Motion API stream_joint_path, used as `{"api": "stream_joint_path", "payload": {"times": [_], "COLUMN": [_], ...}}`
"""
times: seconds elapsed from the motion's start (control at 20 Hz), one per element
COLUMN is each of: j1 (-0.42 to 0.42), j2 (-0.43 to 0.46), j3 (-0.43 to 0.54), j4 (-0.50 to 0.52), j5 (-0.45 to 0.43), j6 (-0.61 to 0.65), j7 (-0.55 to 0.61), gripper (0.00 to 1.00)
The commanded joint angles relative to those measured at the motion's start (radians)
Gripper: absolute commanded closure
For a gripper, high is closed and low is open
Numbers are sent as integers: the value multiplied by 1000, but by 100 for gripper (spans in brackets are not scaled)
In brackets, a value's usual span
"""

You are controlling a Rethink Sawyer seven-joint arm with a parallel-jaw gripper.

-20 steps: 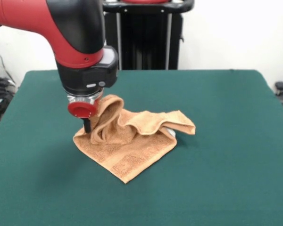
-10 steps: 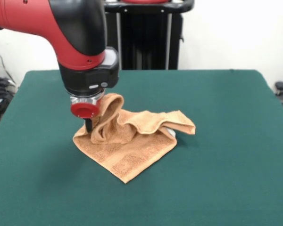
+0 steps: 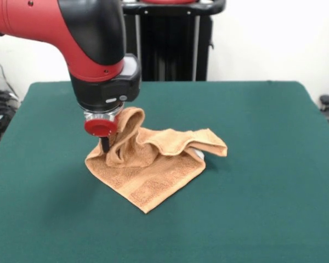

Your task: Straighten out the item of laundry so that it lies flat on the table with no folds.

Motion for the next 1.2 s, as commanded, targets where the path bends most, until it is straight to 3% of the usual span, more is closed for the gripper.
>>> {"api": "stream_joint_path", "payload": {"times": [0.05,1.2], "j1": [-15,-55], "j2": [27,40], "j3": [135,145], "j4": [11,-23], "j5": [-50,-74], "j6": [112,125], "j7": [-390,-470], "gripper": [0,0]}}
